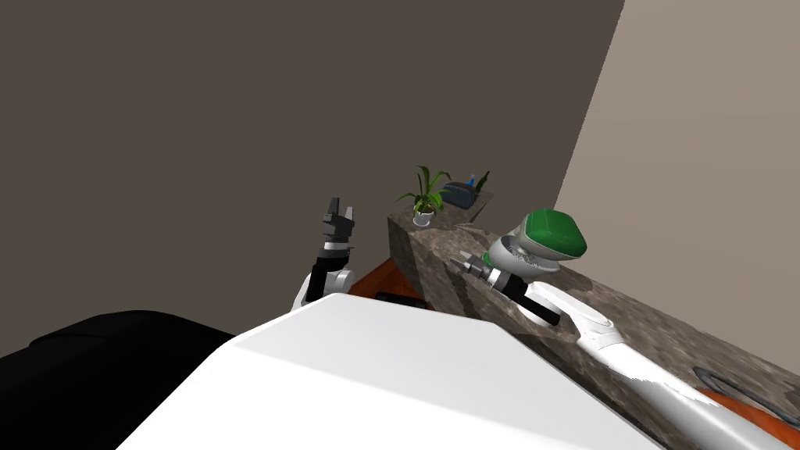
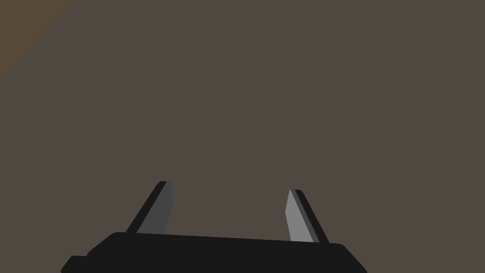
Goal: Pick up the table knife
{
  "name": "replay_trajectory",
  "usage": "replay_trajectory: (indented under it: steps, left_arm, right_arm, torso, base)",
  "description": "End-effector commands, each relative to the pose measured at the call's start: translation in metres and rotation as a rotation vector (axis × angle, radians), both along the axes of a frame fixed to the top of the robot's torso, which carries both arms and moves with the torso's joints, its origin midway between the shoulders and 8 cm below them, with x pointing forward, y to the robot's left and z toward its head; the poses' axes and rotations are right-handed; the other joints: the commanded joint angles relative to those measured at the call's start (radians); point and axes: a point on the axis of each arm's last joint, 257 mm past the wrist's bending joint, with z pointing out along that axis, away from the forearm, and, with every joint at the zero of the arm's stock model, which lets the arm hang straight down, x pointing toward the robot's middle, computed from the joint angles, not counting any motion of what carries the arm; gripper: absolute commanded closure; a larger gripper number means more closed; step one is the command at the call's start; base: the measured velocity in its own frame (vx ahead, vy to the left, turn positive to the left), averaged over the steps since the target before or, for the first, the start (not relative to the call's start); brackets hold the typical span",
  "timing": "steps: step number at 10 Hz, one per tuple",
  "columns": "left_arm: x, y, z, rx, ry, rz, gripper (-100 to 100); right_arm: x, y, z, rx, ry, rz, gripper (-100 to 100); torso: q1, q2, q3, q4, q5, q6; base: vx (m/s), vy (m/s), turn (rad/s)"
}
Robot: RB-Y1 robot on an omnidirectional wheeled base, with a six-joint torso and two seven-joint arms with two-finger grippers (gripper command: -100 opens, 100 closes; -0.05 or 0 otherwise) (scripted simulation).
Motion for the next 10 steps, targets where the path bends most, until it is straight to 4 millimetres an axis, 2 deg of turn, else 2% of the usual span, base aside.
replay_trajectory:
  steps: [1, 4, 5, 7, 10]
  left_arm:
    - [0.0, 0.0, 0.0, 0.0, 0.0, 0.0, 0]
    - [0.0, 0.0, 0.0, 0.0, 0.0, 0.0, 0]
    - [0.0, 0.0, 0.0, 0.0, 0.0, 0.0, 0]
    - [0.0, 0.0, 0.0, 0.0, 0.0, 0.0, 0]
    - [0.0, 0.0, 0.0, 0.0, 0.0, 0.0, 0]
  right_arm:
    - [-0.004, -0.01, -0.013, -0.038, 0.021, 0.005, -100]
    - [-0.028, -0.055, -0.054, -0.193, 0.115, 0.023, -100]
    - [-0.028, -0.056, -0.053, -0.197, 0.115, 0.023, -100]
    - [-0.043, -0.086, -0.072, -0.287, 0.169, 0.032, -100]
    - [-0.063, -0.123, -0.089, -0.39, 0.233, 0.043, -100]
  torso:
    - [0.0, 0.0, 0.0, 0.0, 0.0, 0.0]
    - [0.0, -0.002, -0.001, 0.0, 0.0, 0.0]
    - [-0.003, -0.001, 0.0, 0.0, 0.0, 0.0]
    - [0.002, -0.001, 0.0, 0.0, 0.0, 0.0]
    - [0.001, -0.001, 0.0, 0.0, 0.0, 0.001]
  base:
    - [-0.054, -0.092, 0.062]
    - [-0.046, -0.11, 0.145]
    - [-0.06, -0.106, 0.041]
    - [-0.06, -0.061, 0.103]
    - [-0.052, -0.083, 0.101]
